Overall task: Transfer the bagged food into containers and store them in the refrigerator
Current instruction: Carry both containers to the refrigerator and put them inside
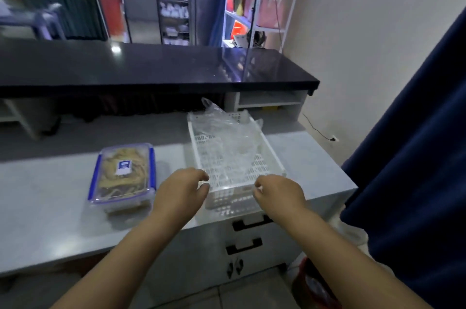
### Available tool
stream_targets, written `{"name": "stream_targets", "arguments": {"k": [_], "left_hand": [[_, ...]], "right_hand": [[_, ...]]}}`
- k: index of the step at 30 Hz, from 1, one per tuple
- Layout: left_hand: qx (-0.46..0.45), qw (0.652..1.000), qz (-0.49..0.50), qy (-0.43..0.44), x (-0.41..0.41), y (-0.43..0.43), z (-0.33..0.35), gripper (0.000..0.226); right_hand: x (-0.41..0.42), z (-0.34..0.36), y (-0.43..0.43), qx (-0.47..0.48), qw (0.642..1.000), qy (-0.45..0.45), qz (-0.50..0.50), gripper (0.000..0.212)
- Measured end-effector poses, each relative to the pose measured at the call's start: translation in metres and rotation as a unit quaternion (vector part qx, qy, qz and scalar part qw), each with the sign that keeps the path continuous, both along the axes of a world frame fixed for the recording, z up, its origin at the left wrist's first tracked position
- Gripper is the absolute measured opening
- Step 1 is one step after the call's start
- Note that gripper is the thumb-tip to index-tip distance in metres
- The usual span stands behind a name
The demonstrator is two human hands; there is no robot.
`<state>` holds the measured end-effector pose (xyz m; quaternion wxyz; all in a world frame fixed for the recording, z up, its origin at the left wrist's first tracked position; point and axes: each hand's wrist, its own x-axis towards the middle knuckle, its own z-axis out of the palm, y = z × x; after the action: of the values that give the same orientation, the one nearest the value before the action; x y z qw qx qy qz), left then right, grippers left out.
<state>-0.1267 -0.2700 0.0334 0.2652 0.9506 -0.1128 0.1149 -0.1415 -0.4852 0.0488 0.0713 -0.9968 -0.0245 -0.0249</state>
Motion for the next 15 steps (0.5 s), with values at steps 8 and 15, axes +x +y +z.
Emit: {"name": "stream_targets", "arguments": {"k": [8, 15], "left_hand": [[-0.013, 0.992, 0.119, 0.03, 0.027, 0.107, -0.013, 0.02], [-0.013, 0.973, 0.223, 0.063, 0.041, 0.161, -0.034, 0.031]], "right_hand": [[0.066, -0.019, 0.114, 0.016, 0.995, 0.007, 0.102, 0.028], [0.113, -0.045, 0.173, 0.025, 0.982, 0.019, 0.185, 0.03]]}}
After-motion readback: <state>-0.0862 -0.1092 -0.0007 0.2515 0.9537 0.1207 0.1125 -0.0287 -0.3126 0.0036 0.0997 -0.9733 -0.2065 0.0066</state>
